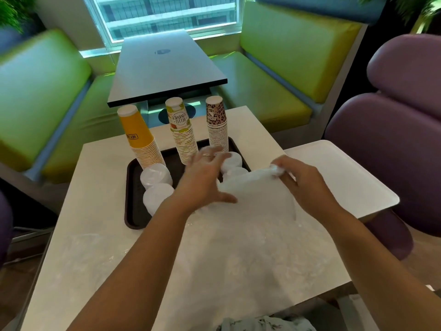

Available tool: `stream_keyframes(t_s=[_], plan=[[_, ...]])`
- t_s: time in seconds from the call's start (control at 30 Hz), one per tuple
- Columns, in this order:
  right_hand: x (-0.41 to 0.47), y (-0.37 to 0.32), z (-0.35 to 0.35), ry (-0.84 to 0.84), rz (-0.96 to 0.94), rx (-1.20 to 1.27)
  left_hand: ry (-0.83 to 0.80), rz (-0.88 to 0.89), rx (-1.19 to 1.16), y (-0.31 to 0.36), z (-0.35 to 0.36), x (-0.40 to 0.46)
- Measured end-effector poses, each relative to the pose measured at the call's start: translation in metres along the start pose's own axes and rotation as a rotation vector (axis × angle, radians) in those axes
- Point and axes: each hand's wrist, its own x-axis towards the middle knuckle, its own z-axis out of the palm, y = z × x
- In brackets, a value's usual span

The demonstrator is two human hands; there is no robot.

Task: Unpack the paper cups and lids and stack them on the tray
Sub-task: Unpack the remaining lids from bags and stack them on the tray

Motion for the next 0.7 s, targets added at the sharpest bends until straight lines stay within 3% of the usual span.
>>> stream_keyframes(t_s=[0.1,0.17,0.27,0.33,0.4,0.47,0.57,0.7], plan=[[0.007,-0.01,0.004,-0.141,-0.073,0.034,-0.31,0.03,-0.131,0.024,0.002,0.009],[0.012,-0.014,0.004,-0.11,-0.11,0.052,-0.403,-0.038,-0.209,0.028,0.009,0.012],[0.013,-0.005,0.001,0.072,-0.048,0.2,-0.324,-0.152,-0.497,0.019,0.019,0.012],[0.009,0.006,0.001,0.128,0.196,0.435,-0.26,-0.308,-0.896,0.016,0.019,0.009],[0.001,0.015,0.008,0.031,0.404,0.64,-0.228,-0.451,-1.343,0.016,0.019,0.006],[-0.008,0.024,0.02,-0.139,0.519,0.812,-0.199,-0.52,-1.57,0.018,0.022,0.006],[-0.016,0.027,0.035,-0.278,0.534,0.977,-0.199,-0.548,-1.585,0.022,0.025,0.007],[-0.012,0.029,0.034,-0.102,0.581,0.992,-0.276,-0.493,-1.493,0.016,0.025,0.005]])
